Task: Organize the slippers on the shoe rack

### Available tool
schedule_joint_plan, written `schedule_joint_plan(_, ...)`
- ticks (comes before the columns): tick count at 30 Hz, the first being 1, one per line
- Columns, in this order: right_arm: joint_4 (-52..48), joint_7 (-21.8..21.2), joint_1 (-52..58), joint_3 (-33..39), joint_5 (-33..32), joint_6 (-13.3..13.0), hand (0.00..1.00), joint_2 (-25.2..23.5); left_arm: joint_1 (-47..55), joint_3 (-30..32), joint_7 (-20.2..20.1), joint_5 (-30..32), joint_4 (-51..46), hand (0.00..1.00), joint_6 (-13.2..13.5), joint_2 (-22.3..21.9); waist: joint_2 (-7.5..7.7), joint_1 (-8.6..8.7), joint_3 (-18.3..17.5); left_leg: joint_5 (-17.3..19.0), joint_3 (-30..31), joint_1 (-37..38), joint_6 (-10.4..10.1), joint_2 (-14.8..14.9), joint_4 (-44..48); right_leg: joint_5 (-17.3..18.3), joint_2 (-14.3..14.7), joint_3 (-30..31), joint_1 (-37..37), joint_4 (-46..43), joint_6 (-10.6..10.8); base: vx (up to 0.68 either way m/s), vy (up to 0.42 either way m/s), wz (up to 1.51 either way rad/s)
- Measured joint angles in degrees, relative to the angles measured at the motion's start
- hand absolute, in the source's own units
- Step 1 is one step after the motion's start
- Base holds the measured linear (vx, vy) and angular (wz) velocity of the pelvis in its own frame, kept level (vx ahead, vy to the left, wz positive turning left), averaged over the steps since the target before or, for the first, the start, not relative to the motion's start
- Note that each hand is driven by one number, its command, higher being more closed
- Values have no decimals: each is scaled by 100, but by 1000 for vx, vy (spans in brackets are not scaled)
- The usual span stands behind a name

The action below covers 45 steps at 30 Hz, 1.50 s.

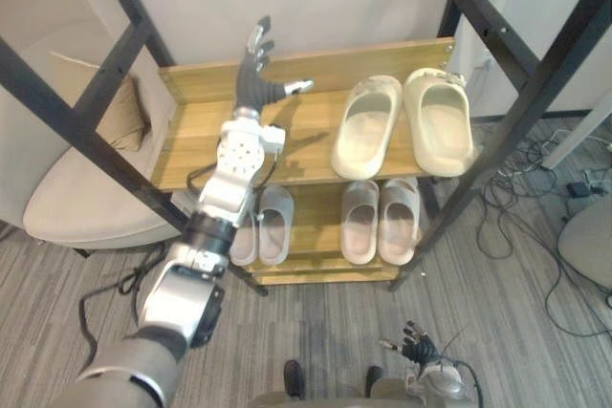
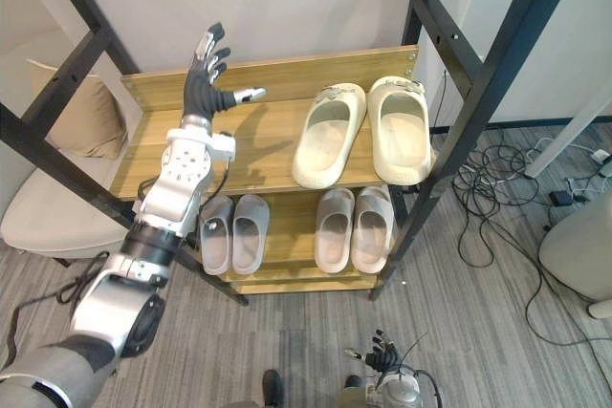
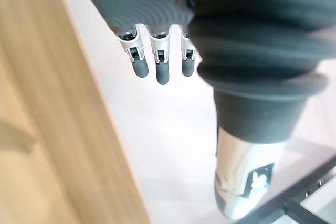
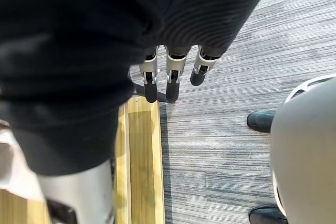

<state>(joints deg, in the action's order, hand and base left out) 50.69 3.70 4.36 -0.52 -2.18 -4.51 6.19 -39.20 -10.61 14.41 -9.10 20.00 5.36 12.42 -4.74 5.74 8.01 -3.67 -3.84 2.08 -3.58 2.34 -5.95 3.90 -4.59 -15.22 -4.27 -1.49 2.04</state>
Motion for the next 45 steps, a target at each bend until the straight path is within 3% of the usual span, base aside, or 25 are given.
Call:
schedule_joint_plan(7,59,96,-55,-144,12,102,0,-68,993,-871,-413,-684,-284,0,67,-276,179,-23,-5,-9,209,9,9,-14,-2,-65,6,-194,-172,185,16,-9,-1,12)
schedule_joint_plan(16,254,137,-185,-219,126,138,0,-115,1182,-1209,-732,-852,-357,0,178,-464,302,-28,-65,-7,278,37,6,-29,-4,-98,8,-308,-317,372,50,6,-1,8)
schedule_joint_plan(33,302,149,-207,-236,106,173,0,-126,635,-1969,-688,-987,229,0,171,-1001,355,60,-63,4,77,86,10,-29,-32,-259,15,-147,-368,583,78,-8,8,-5)
schedule_joint_plan(45,310,150,-208,-139,95,173,0,-131,257,-1733,-554,-1123,671,0,166,-956,379,61,-59,12,-104,77,15,-27,-31,-329,0,25,-274,593,104,-12,13,-8)
